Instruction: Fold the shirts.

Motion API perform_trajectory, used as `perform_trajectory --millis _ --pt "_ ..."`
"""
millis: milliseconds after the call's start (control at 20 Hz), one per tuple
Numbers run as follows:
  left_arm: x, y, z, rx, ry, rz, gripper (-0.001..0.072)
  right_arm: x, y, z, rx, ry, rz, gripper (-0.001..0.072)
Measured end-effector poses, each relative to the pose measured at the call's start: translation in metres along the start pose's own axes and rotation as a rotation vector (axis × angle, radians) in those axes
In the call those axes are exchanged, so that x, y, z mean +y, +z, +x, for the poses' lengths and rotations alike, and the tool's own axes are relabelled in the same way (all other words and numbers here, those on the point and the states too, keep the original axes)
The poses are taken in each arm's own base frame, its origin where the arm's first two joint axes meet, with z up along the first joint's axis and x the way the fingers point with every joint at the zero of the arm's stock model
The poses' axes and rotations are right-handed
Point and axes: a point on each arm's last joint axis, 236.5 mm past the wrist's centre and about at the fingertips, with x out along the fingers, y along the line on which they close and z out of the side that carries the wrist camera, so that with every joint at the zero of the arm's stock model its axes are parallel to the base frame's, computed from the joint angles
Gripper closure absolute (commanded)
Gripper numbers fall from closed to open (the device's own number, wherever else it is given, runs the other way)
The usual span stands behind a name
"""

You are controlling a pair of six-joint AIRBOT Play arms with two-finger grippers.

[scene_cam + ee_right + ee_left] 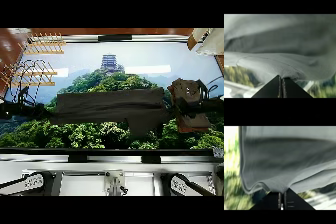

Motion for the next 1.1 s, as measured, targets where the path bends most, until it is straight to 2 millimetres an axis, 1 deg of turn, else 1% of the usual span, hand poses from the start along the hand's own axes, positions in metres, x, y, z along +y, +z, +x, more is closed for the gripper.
perform_trajectory --millis 150,250,300,400,500,550,600,650,700,750,800,900,950,1050,1100 --pt "-0.011 0.042 0.003 -0.06 -0.045 -0.022 0.0669 0.01 0.056 0.017 -0.079 -0.007 -0.027 0.0645" --pt "-0.013 0.066 0.009 -0.088 -0.059 -0.041 0.0669 0.012 0.094 0.031 -0.133 -0.012 -0.017 0.0645" --pt "-0.012 0.076 0.012 -0.097 -0.062 -0.049 0.0669 0.012 0.109 0.038 -0.155 -0.012 -0.012 0.0645" --pt "-0.01 0.094 0.021 -0.111 -0.066 -0.067 0.0669 0.01 0.133 0.053 -0.182 -0.01 0.0 0.0645" --pt "-0.007 0.107 0.029 -0.123 -0.065 -0.074 0.0669 0.005 0.149 0.068 -0.199 -0.011 0.019 0.0644" --pt "-0.006 0.112 0.034 -0.123 -0.066 -0.078 0.0667 0.001 0.154 0.075 -0.205 -0.012 0.03 0.0644" --pt "-0.005 0.115 0.04 -0.125 -0.063 -0.081 0.063 -0.002 0.157 0.084 -0.204 -0.015 0.036 0.0621" --pt "-0.005 0.116 0.046 -0.118 -0.063 -0.081 0.0404 -0.005 0.157 0.092 -0.198 -0.017 0.041 0.0456" --pt "-0.004 0.116 0.052 -0.109 -0.063 -0.083 0.0082 -0.006 0.158 0.099 -0.194 -0.019 0.039 0.0161" --pt "-0.005 0.116 0.056 -0.1 -0.065 -0.084 0.0009 -0.005 0.159 0.103 -0.192 -0.018 0.027 0.0127" --pt "-0.006 0.114 0.058 -0.088 -0.07 -0.087 0.0009 -0.003 0.157 0.105 -0.185 -0.02 -0.001 0.0127" --pt "-0.011 0.11 0.055 -0.056 -0.086 -0.074 0.0028 -0.001 0.154 0.098 -0.172 -0.043 -0.076 0.0122" --pt "-0.014 0.109 0.05 -0.043 -0.095 -0.067 0.0028 -0.005 0.153 0.091 -0.169 -0.075 -0.11 0.0027" --pt "-0.02 0.109 0.035 -0.026 -0.11 -0.043 0.0029 -0.022 0.14 0.08 -0.109 -0.142 -0.155 0.0027" --pt "-0.026 0.108 0.027 -0.017 -0.119 -0.026 0.0029 -0.028 0.132 0.078 -0.074 -0.158 -0.157 0.0026"
